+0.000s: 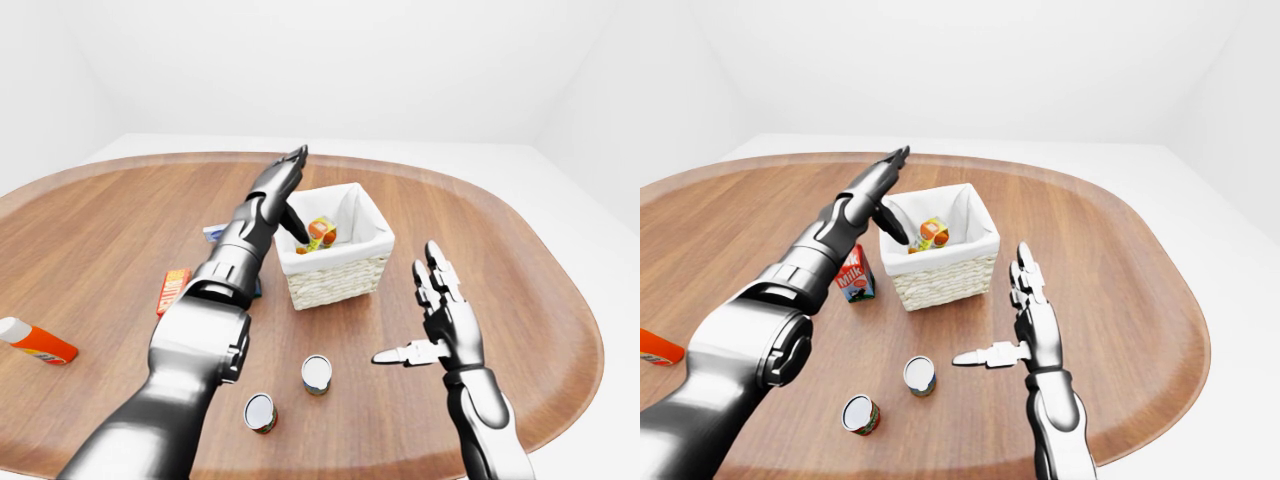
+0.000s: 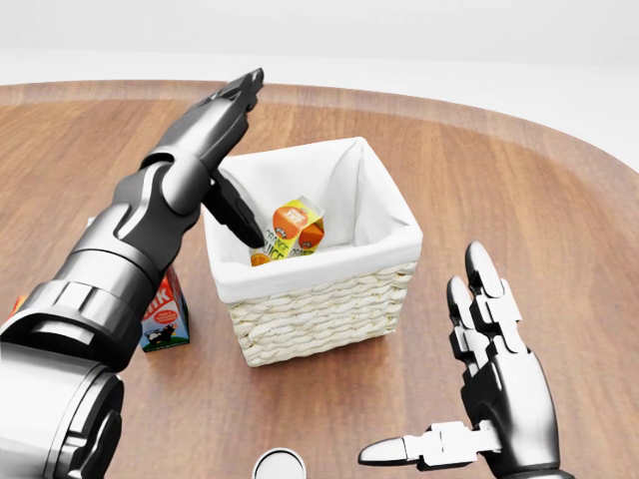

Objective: Pick up the orange juice, and put it in the basket.

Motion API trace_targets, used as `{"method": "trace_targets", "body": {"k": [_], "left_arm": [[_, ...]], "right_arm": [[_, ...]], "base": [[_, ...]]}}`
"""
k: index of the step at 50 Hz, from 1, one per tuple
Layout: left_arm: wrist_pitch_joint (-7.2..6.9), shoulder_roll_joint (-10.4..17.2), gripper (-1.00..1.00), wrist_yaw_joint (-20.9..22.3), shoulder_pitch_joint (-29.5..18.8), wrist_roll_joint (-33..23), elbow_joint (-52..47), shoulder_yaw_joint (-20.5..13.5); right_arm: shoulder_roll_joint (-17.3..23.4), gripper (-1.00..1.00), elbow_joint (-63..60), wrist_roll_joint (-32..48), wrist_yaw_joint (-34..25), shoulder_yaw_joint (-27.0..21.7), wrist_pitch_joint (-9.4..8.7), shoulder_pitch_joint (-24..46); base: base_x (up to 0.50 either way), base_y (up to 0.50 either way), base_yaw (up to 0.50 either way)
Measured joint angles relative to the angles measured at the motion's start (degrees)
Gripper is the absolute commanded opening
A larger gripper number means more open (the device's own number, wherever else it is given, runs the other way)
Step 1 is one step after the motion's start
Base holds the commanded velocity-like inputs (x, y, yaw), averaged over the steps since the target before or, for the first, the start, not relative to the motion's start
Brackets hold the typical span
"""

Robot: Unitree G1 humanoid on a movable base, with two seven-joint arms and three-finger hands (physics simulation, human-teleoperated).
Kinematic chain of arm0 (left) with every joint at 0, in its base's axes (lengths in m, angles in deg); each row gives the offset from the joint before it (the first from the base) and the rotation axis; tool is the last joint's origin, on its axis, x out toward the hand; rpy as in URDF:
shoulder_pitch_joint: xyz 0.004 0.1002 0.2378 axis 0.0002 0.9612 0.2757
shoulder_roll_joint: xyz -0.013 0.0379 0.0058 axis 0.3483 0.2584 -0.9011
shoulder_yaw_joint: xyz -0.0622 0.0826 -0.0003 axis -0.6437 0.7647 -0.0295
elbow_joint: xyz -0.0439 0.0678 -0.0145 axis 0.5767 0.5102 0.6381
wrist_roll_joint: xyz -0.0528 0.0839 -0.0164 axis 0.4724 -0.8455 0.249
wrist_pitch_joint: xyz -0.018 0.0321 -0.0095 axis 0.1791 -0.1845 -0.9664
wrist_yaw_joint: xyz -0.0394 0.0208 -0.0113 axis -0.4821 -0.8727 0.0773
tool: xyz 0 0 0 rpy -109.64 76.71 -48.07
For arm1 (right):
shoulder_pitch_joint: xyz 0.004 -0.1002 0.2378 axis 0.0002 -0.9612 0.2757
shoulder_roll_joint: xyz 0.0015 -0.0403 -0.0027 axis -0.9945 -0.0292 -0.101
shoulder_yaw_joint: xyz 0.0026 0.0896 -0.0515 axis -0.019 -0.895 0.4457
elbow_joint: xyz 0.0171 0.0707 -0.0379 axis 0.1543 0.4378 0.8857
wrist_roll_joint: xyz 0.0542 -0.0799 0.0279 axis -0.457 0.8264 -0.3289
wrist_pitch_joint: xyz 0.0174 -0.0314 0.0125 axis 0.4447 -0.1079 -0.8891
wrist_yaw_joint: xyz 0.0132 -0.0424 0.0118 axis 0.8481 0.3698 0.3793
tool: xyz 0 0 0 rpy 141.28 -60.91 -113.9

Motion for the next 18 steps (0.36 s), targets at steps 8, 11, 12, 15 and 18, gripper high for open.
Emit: {"method": "trace_targets", "body": {"k": [8,11,12,15,18], "left_arm": [[0.00,1.41,1.00,6.50,0.71,10.02,-2.08,-2.05],[0.00,1.94,1.00,9.12,1.01,13.86,-3.36,-2.61],[0.00,2.10,1.00,9.92,1.12,15.04,-3.83,-2.75],[0.00,2.48,1.00,12.29,1.48,18.45,-5.42,-3.10],[0.00,2.73,1.00,14.76,1.93,21.90,-7.34,-3.41]], "right_arm": [[-0.03,1.00,0.43,0.06,0.10,0.08,0.28,0.04],[-0.03,1.00,0.58,0.09,0.15,0.12,0.37,0.07],[-0.03,1.00,0.62,0.10,0.17,0.14,0.39,0.08],[-0.03,1.00,0.71,0.13,0.21,0.20,0.47,0.07],[-0.02,1.00,0.80,0.14,0.24,0.22,0.54,0.08]], "base": [[0.00,0.00,0.00],[0.00,0.00,0.00],[0.00,0.00,0.00],[0.00,0.00,0.00],[0.00,0.00,0.00]]}}
